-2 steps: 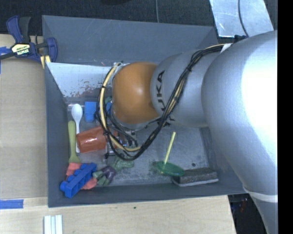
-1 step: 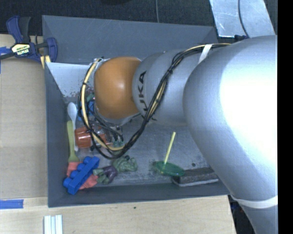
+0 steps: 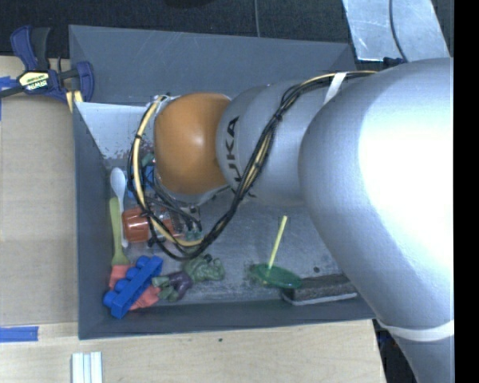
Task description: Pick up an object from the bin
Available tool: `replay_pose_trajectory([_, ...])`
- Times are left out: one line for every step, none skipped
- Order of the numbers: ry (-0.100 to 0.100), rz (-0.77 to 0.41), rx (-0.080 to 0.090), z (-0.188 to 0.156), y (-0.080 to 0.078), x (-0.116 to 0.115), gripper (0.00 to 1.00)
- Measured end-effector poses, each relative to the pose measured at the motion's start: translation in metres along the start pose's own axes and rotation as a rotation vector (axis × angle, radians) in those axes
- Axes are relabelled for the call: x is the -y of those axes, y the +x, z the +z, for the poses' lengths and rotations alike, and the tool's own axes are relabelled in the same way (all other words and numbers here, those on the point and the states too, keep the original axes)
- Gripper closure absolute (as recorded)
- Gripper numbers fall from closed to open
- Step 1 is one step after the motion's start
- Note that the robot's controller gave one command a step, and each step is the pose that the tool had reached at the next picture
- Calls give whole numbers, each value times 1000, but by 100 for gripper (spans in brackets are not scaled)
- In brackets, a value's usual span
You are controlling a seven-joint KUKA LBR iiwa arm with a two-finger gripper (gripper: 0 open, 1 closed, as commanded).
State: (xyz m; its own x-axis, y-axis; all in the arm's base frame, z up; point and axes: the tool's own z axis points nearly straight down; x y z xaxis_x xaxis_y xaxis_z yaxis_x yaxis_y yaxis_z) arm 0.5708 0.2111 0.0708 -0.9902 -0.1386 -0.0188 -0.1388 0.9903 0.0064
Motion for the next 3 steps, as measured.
replay_pose_trajectory([-1,-4,3,-103,3,-6,100])
replay_pose_trajectory([-1,-4,3,-103,3,-6,100])
replay_pose_trajectory([0,-1,1,-165,0,-6,100])
